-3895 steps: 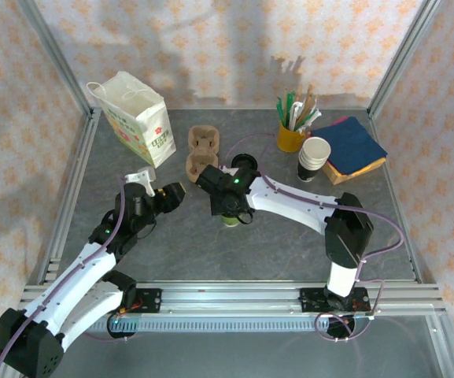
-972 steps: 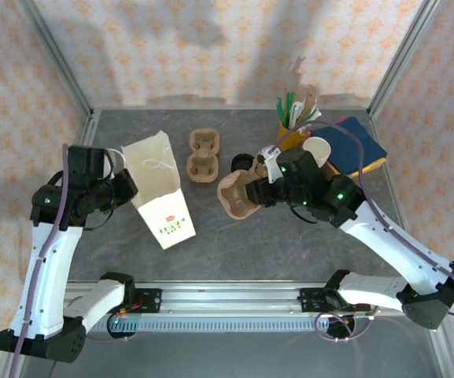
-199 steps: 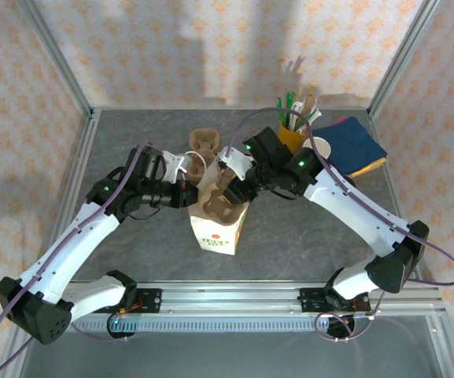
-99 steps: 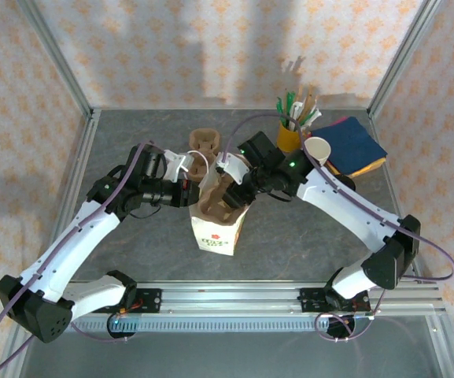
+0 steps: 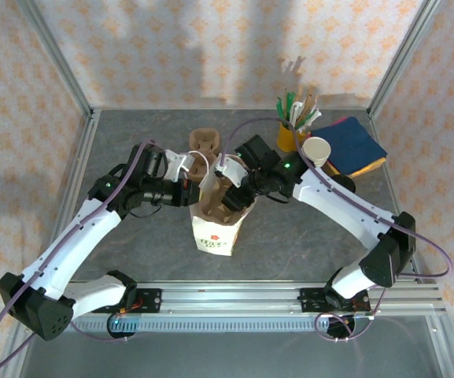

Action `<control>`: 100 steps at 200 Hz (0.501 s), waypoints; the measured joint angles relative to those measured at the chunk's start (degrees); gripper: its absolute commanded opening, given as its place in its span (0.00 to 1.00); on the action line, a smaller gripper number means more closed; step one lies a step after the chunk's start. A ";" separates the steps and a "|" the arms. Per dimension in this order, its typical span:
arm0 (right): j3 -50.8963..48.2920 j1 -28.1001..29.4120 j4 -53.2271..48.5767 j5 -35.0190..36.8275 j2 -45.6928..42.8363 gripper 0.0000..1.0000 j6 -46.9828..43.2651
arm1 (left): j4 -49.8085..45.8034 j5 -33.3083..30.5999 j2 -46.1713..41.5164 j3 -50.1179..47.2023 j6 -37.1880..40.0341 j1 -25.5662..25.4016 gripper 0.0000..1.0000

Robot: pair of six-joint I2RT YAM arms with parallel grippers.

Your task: Pack the takeout coffee

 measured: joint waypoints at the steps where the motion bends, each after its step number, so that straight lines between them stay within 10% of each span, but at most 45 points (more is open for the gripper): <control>1: 0.00 0.02 0.00 0.00 0.00 0.37 0.00 | 0.02 0.00 0.02 0.00 0.00 0.00 0.00; 100: 1.11 2.14 -1.77 2.93 1.95 0.37 0.28 | 0.02 -0.28 0.00 0.09 -1.14 0.11 0.00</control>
